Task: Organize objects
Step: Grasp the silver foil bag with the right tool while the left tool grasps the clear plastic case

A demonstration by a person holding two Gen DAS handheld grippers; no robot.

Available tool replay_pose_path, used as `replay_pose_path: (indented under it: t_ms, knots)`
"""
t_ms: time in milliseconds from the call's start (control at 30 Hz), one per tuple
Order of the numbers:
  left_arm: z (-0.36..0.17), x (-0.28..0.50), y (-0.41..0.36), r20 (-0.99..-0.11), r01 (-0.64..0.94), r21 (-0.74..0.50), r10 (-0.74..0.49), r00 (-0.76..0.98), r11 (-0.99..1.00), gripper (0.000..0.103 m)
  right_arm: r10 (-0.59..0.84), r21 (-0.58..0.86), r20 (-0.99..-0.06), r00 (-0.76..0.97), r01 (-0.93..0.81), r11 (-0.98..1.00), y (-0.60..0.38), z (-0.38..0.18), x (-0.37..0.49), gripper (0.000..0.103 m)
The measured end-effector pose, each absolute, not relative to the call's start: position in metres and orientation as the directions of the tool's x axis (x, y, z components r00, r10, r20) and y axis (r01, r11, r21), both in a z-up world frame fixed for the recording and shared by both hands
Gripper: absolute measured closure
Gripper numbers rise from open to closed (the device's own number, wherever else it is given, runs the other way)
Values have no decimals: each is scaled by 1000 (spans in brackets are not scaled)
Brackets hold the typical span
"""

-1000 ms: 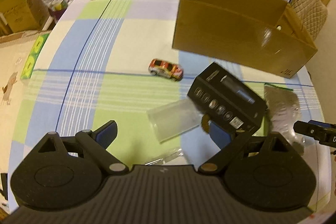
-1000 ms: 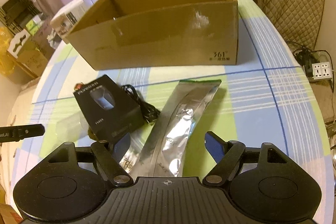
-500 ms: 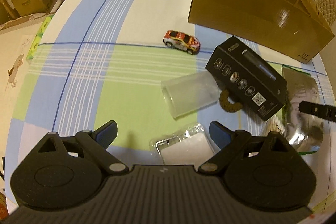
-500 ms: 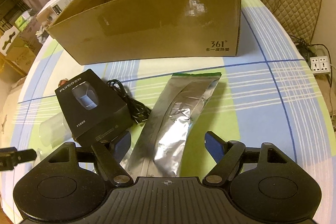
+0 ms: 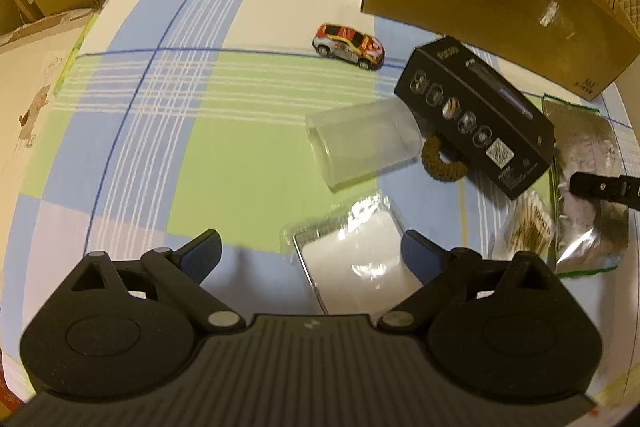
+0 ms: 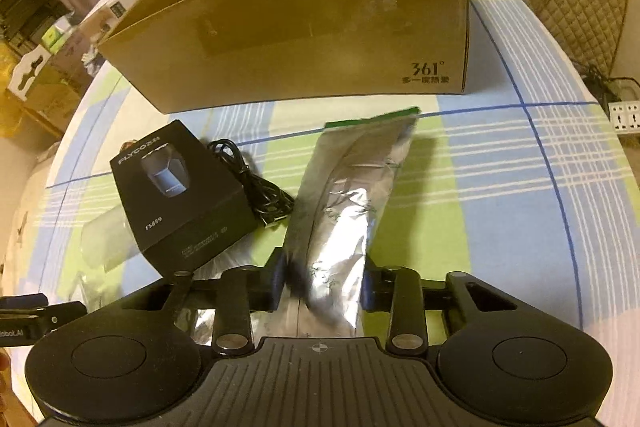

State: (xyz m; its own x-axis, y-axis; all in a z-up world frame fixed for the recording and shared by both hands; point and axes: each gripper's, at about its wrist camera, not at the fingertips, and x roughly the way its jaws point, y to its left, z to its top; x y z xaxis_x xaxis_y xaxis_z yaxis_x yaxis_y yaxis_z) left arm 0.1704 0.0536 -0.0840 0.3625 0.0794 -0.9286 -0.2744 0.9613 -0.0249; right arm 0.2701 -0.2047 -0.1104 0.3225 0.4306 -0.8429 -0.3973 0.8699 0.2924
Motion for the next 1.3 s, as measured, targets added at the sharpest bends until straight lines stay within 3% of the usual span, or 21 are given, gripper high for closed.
replay_pose_path:
  t_ms: [167, 467, 800, 867, 1000, 1100, 1300]
  knots:
    - [-86, 170, 49, -931, -268, -38, 64, 360, 963, 8, 455, 322, -830, 322, -388, 864, -219, -104, 268, 82]
    - [-97, 183, 42, -934, -289, -68, 41, 354, 955, 7, 440, 319, -834, 332, -361, 876, -242, -100, 262, 83]
    - [-122, 185, 29, -953, -227, 15, 83, 293, 974, 7, 442, 324, -832, 335, -352, 878, -250, -100, 260, 83]
    - [-124, 183, 27, -954, -210, 17, 79, 290, 978, 12, 444, 327, -831, 335, -351, 877, -251, -100, 260, 82]
    - [-116, 177, 25, -940, -148, 15, 64, 334, 989, 56, 449, 331, -830, 331, -356, 874, -252, -101, 261, 82]
    - [-114, 176, 33, -937, -156, -6, 50, 346, 988, 73, 452, 334, -829, 330, -357, 872, -252, -102, 261, 82]
    - [-109, 164, 47, -927, -205, -21, 58, 372, 979, 74, 460, 344, -825, 329, -355, 869, -254, -102, 261, 83]
